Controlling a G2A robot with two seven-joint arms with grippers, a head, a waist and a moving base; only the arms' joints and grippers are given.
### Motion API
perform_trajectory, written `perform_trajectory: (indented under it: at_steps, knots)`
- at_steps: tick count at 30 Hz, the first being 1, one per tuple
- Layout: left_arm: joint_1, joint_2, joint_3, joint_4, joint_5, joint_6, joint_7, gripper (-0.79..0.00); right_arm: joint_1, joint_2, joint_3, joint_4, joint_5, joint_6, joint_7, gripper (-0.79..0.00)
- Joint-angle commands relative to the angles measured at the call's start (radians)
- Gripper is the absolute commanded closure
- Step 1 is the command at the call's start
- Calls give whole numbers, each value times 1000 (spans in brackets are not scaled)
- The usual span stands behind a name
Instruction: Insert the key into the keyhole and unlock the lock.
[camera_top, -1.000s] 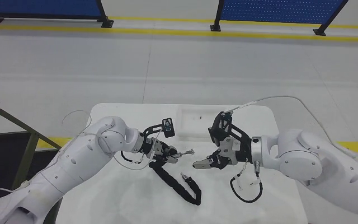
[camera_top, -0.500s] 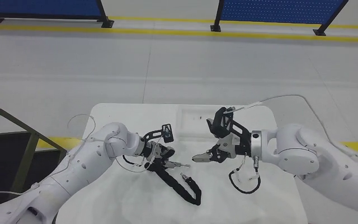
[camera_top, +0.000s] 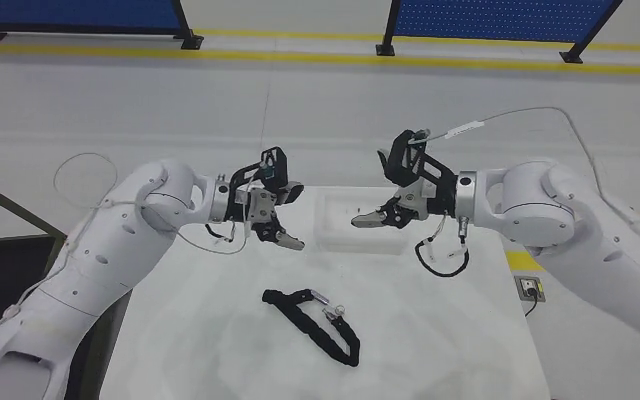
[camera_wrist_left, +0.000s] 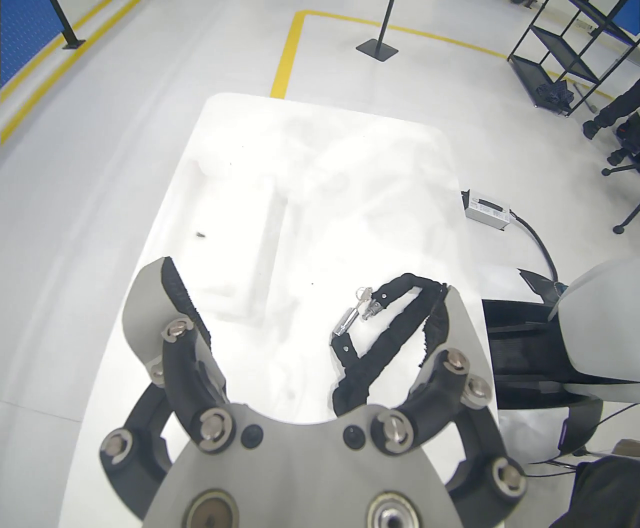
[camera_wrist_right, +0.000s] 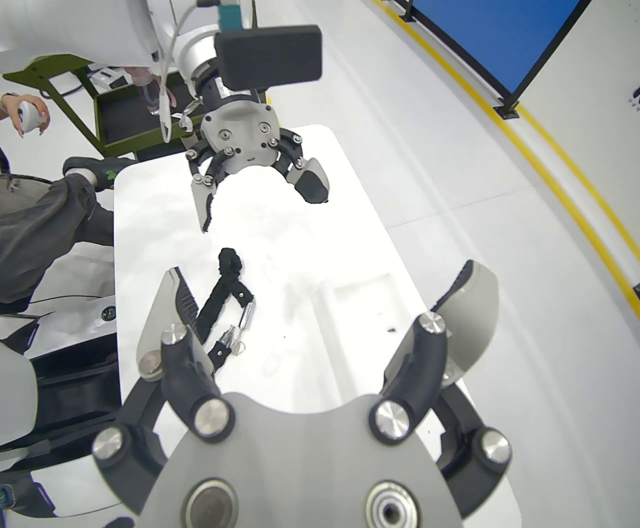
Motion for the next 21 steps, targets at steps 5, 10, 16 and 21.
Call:
perform_trajectory:
  at_steps: [5,10,16,21]
  knots:
    - [-73,29,-36,-24,-104,0,-52,-785,82,-61,-28,41,43,104,120,-785]
    - [-87,40,-47,-30,-134,0,-54,-784,91,-70,-33,51,40,114,122,-785]
    - [-88,41,-48,-30,-134,0,-52,-784,90,-69,-33,51,40,113,122,-784]
    - [-88,41,-48,-30,-134,0,-52,-784,90,-69,-33,51,40,113,122,-784]
